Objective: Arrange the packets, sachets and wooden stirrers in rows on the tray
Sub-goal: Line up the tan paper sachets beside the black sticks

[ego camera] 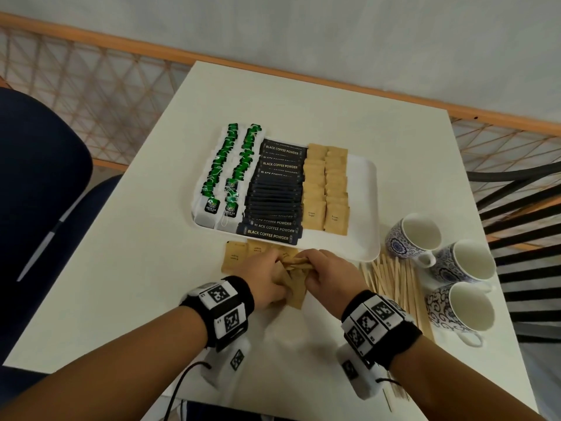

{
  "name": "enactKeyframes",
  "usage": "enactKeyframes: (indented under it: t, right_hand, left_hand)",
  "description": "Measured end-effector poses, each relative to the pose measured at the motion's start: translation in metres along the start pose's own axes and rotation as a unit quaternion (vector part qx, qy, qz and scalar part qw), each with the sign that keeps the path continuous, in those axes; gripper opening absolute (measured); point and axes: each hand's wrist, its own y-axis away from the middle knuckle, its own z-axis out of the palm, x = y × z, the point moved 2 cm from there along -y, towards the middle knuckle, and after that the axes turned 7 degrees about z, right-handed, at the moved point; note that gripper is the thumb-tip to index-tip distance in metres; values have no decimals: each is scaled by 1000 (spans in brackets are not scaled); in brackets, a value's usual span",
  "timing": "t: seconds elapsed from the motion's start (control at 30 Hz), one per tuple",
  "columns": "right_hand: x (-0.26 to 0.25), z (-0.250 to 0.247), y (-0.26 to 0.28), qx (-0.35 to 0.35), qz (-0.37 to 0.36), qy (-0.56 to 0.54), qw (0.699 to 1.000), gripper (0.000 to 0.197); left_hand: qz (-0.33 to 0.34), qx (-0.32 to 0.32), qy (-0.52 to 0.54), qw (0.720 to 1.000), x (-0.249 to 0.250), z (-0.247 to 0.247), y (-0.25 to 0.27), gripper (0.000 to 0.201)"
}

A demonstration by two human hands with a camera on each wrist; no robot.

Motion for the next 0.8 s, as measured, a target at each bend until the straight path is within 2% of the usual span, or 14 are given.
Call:
enactKeyframes:
  t: [0.1,0.17,0.27,0.33,0.43,0.57,0.63,0.73,0.8]
  right_hand:
    - [2,-1,0,16,3,-44,999,37]
    - [2,-1,-1,26,2,-74,997,35]
    - [1,-8,-2,73,4,-128,989,30]
    - [-1,-14,-2,108,11,-157,982,27]
    - [-7,-20,-2,119,0,-171,978,29]
    - [-21,-16,-2,118,-97,-124,980,47]
    - [-25,-12,-4,123,-131,-94,979,51]
    - [-27,-9,-4,114,-150,-65,980,53]
    - [-30,-9,-1,106,-179,-69,976,58]
  left_hand:
    - [-15,19,96,995,0,-2,-2,49]
    - [-15,30,159,987,0,-5,-2,38]
    - [-51,36,258,964,-4,-11,3,22]
    - [-88,41,352,931,-11,-15,5,28]
    - [-109,55,472,873,-6,-21,5,24]
    - [-127,63,581,802,16,-27,5,32]
    - [-131,69,608,780,19,-30,3,42]
    - [-124,46,619,774,15,-36,-1,61]
    - [-107,24,575,811,12,-40,-2,56]
